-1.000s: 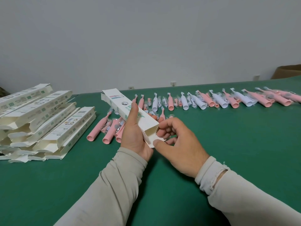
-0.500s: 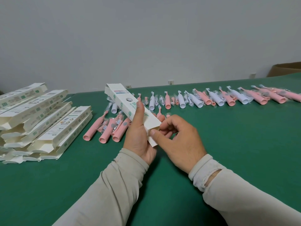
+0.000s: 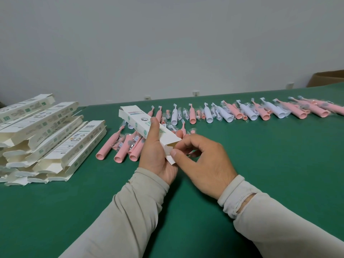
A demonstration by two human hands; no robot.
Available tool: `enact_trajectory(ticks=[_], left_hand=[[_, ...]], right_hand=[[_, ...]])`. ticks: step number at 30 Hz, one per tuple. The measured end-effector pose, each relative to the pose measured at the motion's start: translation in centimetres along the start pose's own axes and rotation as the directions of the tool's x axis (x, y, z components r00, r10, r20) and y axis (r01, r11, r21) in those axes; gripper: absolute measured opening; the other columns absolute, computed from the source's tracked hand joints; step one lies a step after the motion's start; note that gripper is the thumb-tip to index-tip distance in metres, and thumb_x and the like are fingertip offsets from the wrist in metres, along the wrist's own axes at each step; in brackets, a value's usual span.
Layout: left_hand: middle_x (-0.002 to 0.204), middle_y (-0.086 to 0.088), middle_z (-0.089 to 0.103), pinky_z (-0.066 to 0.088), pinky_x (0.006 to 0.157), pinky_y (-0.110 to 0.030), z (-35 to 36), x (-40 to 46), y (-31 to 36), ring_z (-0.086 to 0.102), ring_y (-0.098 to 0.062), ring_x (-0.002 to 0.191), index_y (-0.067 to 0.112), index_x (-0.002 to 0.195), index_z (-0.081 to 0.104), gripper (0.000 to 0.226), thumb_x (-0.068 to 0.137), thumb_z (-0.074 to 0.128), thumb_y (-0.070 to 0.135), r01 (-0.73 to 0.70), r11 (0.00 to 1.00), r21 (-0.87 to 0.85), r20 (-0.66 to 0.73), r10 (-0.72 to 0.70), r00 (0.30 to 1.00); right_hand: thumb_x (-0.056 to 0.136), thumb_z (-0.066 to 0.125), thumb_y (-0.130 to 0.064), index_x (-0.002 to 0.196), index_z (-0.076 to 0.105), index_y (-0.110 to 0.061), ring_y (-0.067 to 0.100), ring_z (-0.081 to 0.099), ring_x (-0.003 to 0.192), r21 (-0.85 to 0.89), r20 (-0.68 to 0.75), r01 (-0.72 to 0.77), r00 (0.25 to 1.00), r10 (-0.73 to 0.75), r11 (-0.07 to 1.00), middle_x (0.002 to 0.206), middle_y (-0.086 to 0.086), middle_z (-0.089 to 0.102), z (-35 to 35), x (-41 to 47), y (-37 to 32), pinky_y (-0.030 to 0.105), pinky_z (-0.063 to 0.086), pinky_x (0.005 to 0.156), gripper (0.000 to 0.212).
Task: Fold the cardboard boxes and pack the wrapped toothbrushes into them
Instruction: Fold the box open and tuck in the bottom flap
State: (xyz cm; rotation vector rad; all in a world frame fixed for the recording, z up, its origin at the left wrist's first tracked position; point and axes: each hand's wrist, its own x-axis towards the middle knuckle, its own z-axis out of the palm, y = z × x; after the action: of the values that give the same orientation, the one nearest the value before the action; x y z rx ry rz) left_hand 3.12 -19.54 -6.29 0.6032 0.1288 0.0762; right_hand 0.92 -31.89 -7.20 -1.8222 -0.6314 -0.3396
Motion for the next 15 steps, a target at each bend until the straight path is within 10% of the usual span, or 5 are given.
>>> enact_trajectory(ticks=[7, 15], left_hand=[[0.132, -0.021, 0.049, 0.035, 0.112, -0.059, -0.5, 0.3, 0.6, 0.048, -0.037, 0.134, 0.016, 0.148, 0.045, 0.079, 0.086, 0.062, 0.063, 0.048, 0.999, 0.015, 0.068, -0.049, 0.996], [0.113, -0.016, 0.06, 0.052, 0.095, -0.048, 0.2, -0.3, 0.2, 0.066, -0.026, 0.095, 0.036, 0.14, 0.055, 0.051, 0.094, 0.051, 0.059, -0.041, 0.994, 0.105, 0.091, 0.031, 0.995]], right_hand=[[0.083, 0.067, -0.022, 0.101, 0.056, -0.025, 0.015, 0.055, 0.09, -0.296, 0.118, 0.276, 0.961, -0.252, 0.914, 0.1, -0.009, 0.062, -1.1, 0.5, -0.4, 0.039, 0.051, 0.079, 0.022], [0.087, 0.073, -0.016, 0.095, 0.075, -0.019, 0.02, 0.058, 0.098, -0.327, 0.05, 0.319, 0.946, -0.32, 0.89, 0.098, -0.006, 0.064, -1.4, 0.6, 0.0, 0.04, 0.051, 0.085, 0.009]])
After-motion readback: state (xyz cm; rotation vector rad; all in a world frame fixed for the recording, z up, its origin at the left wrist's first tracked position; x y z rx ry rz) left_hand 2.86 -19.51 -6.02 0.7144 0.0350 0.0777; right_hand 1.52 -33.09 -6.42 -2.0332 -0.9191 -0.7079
